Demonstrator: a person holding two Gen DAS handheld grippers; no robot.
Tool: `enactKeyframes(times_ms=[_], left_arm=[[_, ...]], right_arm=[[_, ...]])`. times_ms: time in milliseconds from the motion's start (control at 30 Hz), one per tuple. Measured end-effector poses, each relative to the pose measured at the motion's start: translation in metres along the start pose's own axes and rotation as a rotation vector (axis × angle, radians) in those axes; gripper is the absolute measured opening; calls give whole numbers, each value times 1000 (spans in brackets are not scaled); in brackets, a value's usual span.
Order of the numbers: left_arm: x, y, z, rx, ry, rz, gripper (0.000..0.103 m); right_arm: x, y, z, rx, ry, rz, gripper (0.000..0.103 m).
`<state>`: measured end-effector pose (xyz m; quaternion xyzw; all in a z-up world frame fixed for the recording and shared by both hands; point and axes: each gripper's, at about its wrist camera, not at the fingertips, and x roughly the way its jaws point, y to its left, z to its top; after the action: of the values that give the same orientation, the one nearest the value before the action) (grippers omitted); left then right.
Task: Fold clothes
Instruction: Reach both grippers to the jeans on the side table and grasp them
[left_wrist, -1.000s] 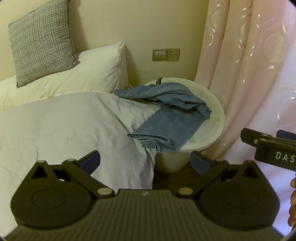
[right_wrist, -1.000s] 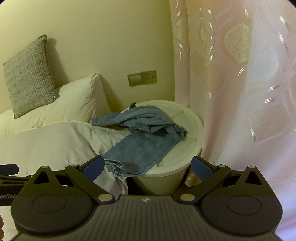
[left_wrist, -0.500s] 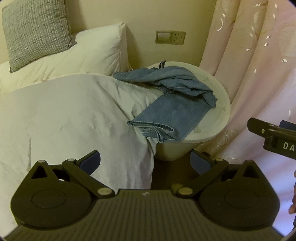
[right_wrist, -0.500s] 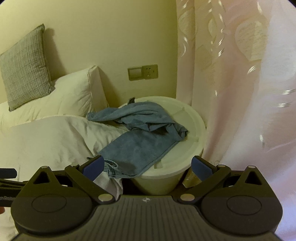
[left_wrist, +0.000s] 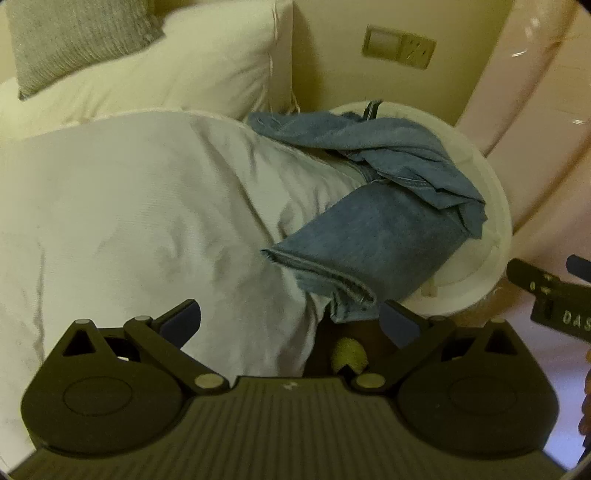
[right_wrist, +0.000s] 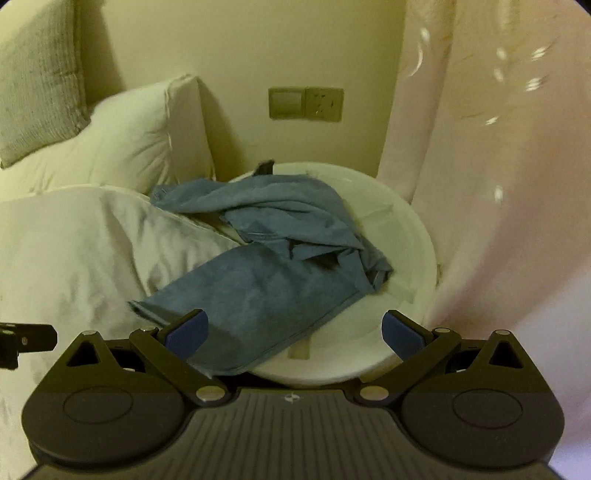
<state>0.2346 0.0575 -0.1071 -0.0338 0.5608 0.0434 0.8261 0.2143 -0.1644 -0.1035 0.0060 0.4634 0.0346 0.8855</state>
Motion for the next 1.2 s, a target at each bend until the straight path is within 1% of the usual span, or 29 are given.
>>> enactKeyframes(times_ms=[33, 167, 300, 367, 500, 567, 667, 733, 867, 933, 967, 1033, 1067, 1100, 1133, 1167, 1200], left_arm=[[10, -5, 10, -14, 22, -10, 102], [42, -25, 49, -55, 69, -26, 102], [74, -39, 86, -109, 86, -54, 102], [91, -41, 102, -161, 107, -71, 102], [124, -31, 126, -313, 167, -107, 102], [139, -22, 133, -387, 184, -116, 102], [160, -8, 145, -492, 204, -123, 102], [176, -3, 154, -537, 205, -117, 102], [204, 2, 164, -582, 209, -131, 102], [218, 4, 169, -603, 212, -139, 96], [225, 5, 171, -613, 213, -143, 90], [239, 7, 176, -634, 215, -151, 87], [246, 8, 179, -645, 216, -155, 86], [253, 9, 181, -655, 217, -158, 81], [260, 10, 184, -665, 218, -162, 73], [267, 11, 186, -676, 219, -166, 67], [270, 12, 187, -688, 220, -184, 55]], right_arm=[[10, -5, 6, -6, 19, 12, 103], [51, -27, 36, -63, 80, 5, 103], [95, -48, 67, -106, 140, 8, 103], [118, -57, 82, -127, 169, 21, 103], [167, -61, 98, -192, 236, 46, 103], [186, -58, 98, -250, 251, 65, 103], [209, -52, 91, -363, 253, 51, 103], [220, -48, 84, -436, 248, 35, 103], [243, -47, 68, -551, 224, 18, 103], [251, -46, 61, -588, 190, 12, 103], [255, -46, 57, -607, 170, 10, 103], [263, -44, 51, -651, 143, 5, 102], [267, -43, 48, -670, 135, -2, 100], [271, -42, 47, -684, 131, -10, 94], [274, -41, 46, -699, 128, -19, 89], [278, -41, 46, -707, 124, -17, 80], [279, -40, 47, -710, 113, -17, 68]])
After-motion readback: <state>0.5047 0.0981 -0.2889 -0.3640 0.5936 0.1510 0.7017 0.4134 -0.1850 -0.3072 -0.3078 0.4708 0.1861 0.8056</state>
